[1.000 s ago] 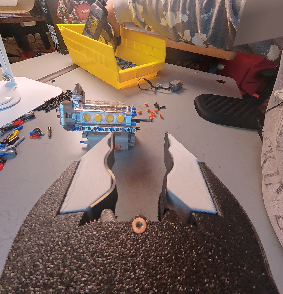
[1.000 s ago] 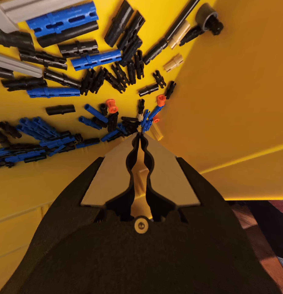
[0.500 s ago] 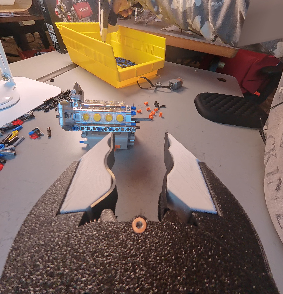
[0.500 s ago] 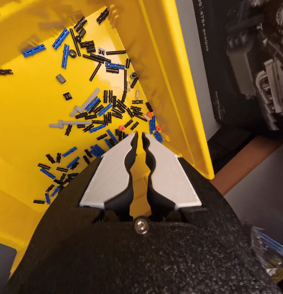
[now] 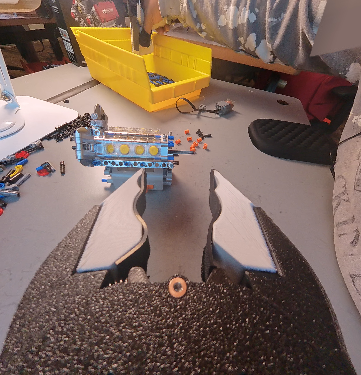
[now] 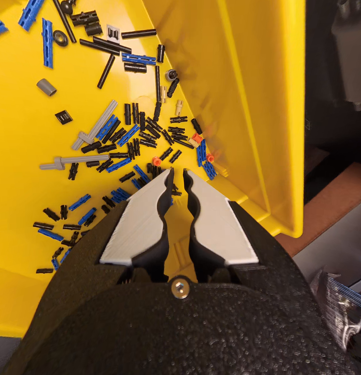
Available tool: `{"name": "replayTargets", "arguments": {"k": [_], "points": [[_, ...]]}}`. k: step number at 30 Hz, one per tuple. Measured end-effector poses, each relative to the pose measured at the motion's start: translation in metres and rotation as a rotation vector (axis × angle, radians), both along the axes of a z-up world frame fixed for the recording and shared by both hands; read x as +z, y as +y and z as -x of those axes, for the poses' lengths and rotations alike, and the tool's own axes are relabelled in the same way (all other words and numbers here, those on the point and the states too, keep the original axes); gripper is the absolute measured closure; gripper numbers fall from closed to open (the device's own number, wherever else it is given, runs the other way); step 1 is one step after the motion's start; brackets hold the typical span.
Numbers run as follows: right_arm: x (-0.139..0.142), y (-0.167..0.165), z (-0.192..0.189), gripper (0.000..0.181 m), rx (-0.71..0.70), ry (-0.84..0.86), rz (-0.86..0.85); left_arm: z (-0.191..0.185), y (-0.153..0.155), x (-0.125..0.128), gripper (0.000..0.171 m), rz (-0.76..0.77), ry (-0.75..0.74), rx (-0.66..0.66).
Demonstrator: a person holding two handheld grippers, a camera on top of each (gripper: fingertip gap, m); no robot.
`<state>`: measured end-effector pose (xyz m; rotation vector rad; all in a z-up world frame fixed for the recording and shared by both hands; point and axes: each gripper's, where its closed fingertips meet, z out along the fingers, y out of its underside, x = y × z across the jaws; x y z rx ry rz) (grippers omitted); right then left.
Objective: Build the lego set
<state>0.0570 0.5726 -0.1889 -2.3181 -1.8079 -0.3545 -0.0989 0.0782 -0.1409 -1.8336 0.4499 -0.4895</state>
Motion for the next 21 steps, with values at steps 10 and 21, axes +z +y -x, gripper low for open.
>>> {"name": "replayTargets", "arguments": {"k": [10,21], "points": [[-0.001,-0.067,-0.021,0.168,0.174,-0.155,0.195,-0.001,0.000,0.000,0.111,-0.003,0.007,-0.003],[-0.014,-0.104,-0.028,0.165,0.262,-0.190,0.237,-0.002,0.000,-0.003,0.111,0.004,0.026,-0.004]]}}
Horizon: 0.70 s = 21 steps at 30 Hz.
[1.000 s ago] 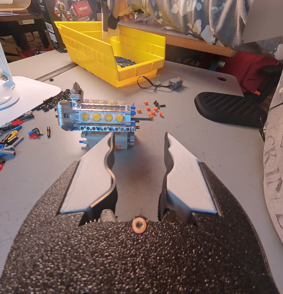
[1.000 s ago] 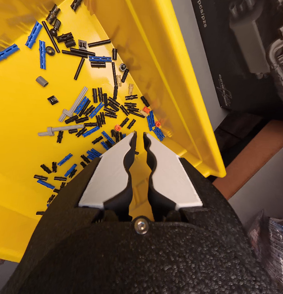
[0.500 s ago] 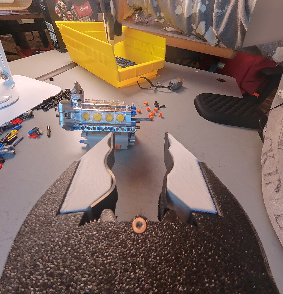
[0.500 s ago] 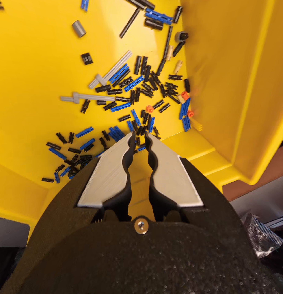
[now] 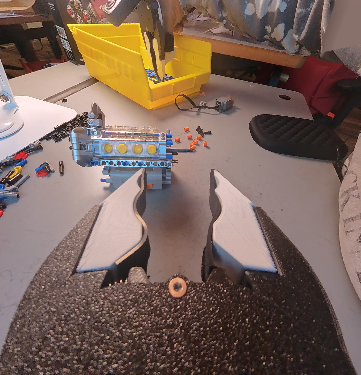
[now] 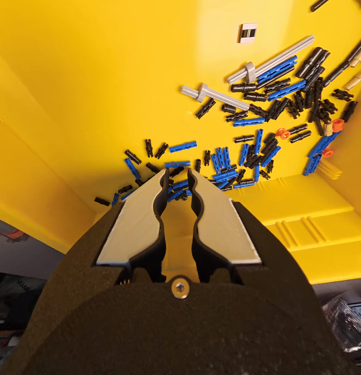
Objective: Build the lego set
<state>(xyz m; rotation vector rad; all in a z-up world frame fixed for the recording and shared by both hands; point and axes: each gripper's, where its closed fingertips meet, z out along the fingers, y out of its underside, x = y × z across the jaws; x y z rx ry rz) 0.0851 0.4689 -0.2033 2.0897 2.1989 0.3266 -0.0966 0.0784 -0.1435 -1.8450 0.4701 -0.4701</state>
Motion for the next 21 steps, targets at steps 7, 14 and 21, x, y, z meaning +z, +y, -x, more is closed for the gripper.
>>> {"name": "replayTargets", "arguments": {"k": [7,14,21], "points": [[0.013,0.011,0.033,0.171,-0.037,0.236,-0.033,0.000,0.000,0.000,0.111,-0.001,0.000,0.003],[0.017,0.017,0.010,0.170,-0.045,0.191,-0.065,0.000,0.000,0.000,0.111,-0.001,-0.001,-0.002],[0.013,-0.003,-0.016,0.171,0.127,0.014,-0.069,0.000,0.000,0.000,0.111,0.002,-0.001,-0.004]]}}
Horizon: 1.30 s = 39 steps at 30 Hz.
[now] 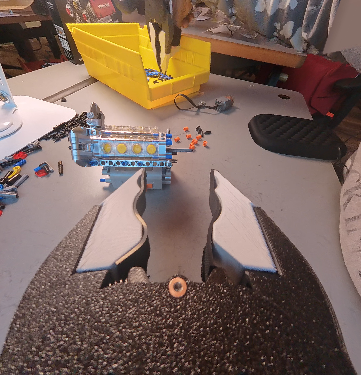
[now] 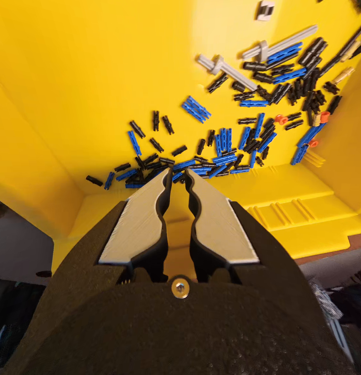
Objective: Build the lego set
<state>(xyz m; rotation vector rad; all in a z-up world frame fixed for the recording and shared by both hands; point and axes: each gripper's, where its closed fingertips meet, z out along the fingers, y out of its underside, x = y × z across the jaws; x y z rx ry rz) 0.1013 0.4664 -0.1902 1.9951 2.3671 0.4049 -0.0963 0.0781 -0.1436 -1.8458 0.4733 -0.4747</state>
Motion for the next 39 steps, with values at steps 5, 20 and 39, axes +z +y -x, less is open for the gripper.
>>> {"name": "replayTargets", "arguments": {"k": [5,20,39], "points": [[-0.002,-0.009,-0.019,0.174,0.102,-0.188,-0.052,0.000,0.000,0.000,0.111,0.002,0.002,0.000],[0.002,-0.003,0.020,0.176,0.055,0.044,-0.042,0.001,0.001,0.000,0.111,0.001,-0.004,0.003],[0.078,-0.070,0.006,0.154,0.022,0.634,0.052,0.000,0.000,-0.001,0.111,0.002,0.004,-0.001]]}}
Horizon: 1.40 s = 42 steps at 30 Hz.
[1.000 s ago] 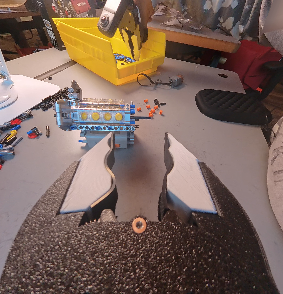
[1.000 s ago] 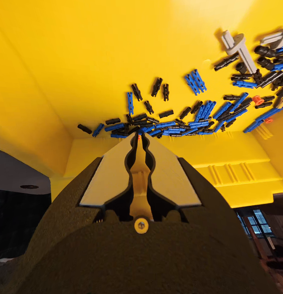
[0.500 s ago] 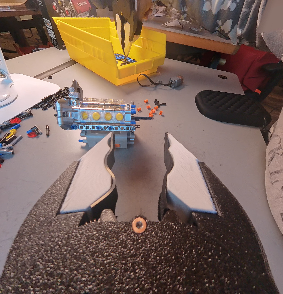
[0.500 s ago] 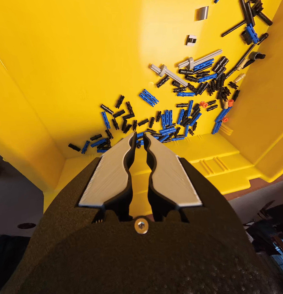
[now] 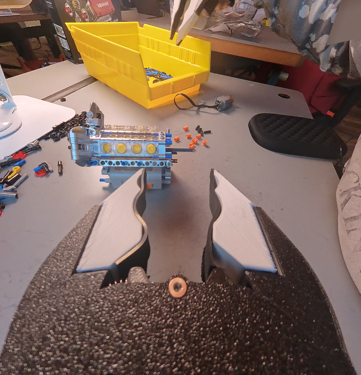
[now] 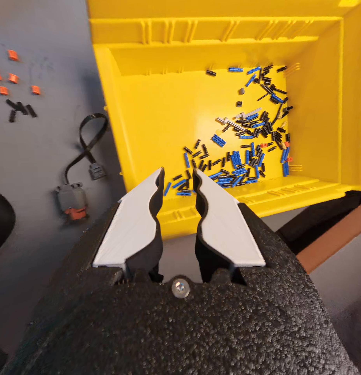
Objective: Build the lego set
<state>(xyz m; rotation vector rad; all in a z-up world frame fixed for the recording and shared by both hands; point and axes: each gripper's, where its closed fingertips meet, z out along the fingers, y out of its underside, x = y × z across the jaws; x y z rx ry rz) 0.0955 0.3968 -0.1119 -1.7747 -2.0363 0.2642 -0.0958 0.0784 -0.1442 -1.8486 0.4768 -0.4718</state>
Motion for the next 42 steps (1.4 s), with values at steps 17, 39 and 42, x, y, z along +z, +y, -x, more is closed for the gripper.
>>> {"name": "replayTargets", "arguments": {"k": [17,39,42], "points": [[-0.054,-0.075,-0.013,0.131,0.003,0.169,-0.194,-0.004,-0.001,-0.004,0.111,-0.001,0.043,-0.005],[-0.080,-0.037,0.024,0.151,0.056,-0.021,-0.597,-0.005,-0.002,-0.004,0.111,-0.009,0.062,-0.008],[-0.079,-0.040,0.021,0.151,0.063,-0.012,-0.640,-0.006,-0.003,-0.006,0.111,-0.008,0.083,-0.017]]}}
